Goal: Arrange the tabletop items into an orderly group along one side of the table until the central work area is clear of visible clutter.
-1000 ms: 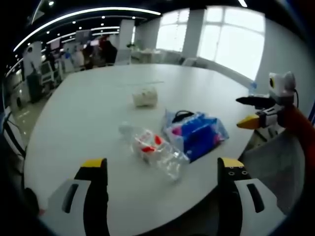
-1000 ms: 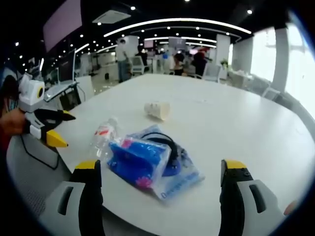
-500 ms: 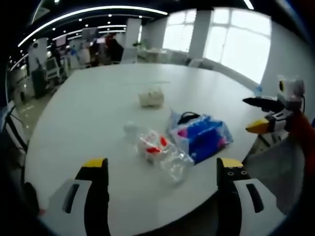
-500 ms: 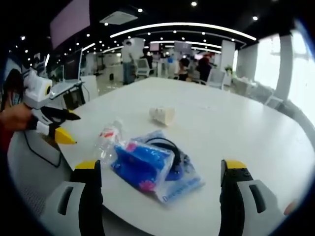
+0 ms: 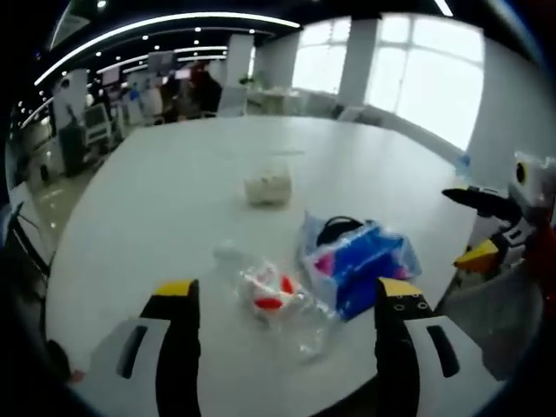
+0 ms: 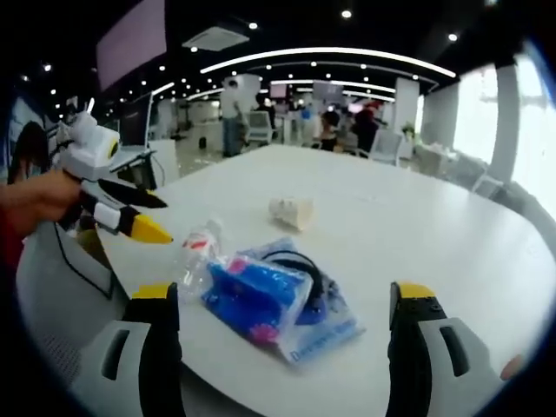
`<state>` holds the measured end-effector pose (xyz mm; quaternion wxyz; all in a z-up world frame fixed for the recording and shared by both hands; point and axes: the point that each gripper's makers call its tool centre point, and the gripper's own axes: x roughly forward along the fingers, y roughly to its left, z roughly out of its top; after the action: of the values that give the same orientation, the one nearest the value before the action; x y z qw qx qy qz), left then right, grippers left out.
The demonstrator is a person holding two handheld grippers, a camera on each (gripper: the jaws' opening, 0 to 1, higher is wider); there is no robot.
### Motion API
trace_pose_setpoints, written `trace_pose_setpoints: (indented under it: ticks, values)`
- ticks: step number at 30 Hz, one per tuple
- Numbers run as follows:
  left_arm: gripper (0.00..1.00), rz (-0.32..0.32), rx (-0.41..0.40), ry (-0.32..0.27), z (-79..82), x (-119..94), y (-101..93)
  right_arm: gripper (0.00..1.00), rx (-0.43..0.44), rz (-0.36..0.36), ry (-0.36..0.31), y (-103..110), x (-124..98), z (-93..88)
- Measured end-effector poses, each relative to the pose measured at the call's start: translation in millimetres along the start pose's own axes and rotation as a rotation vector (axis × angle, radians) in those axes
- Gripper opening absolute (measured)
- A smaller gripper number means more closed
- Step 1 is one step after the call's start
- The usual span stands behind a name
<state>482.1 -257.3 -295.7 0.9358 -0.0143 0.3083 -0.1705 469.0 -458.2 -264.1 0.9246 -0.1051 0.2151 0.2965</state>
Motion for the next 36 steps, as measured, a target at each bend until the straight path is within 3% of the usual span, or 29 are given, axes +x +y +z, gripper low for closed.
trace_pose_setpoints:
  ticks: [12, 19, 27, 36]
  values:
    - [0.65, 0.031, -0.098, 0.092, -5.6, 32.7, 4.8, 0.99, 0.004, 0.019, -0.015, 3.6, 0.7, 2.3]
    - [0.54, 0.06, -0.109, 0.133, -11.1, 45.6, 5.8, 0.99, 0.007, 0.032, -0.01, 6.1, 1.8, 0.7]
    - [0.55, 0.116, -0.128, 0.154, -15.0, 56.3, 18.3, 0.99, 0.009, 0.038, -0.006, 7.5, 1.8, 0.1]
    - [0.52, 0.136, -0.154, 0.194, -24.5, 67.6, 22.6, 0.99, 0.011, 0.037, -0.002, 7.0, 1.9, -0.9]
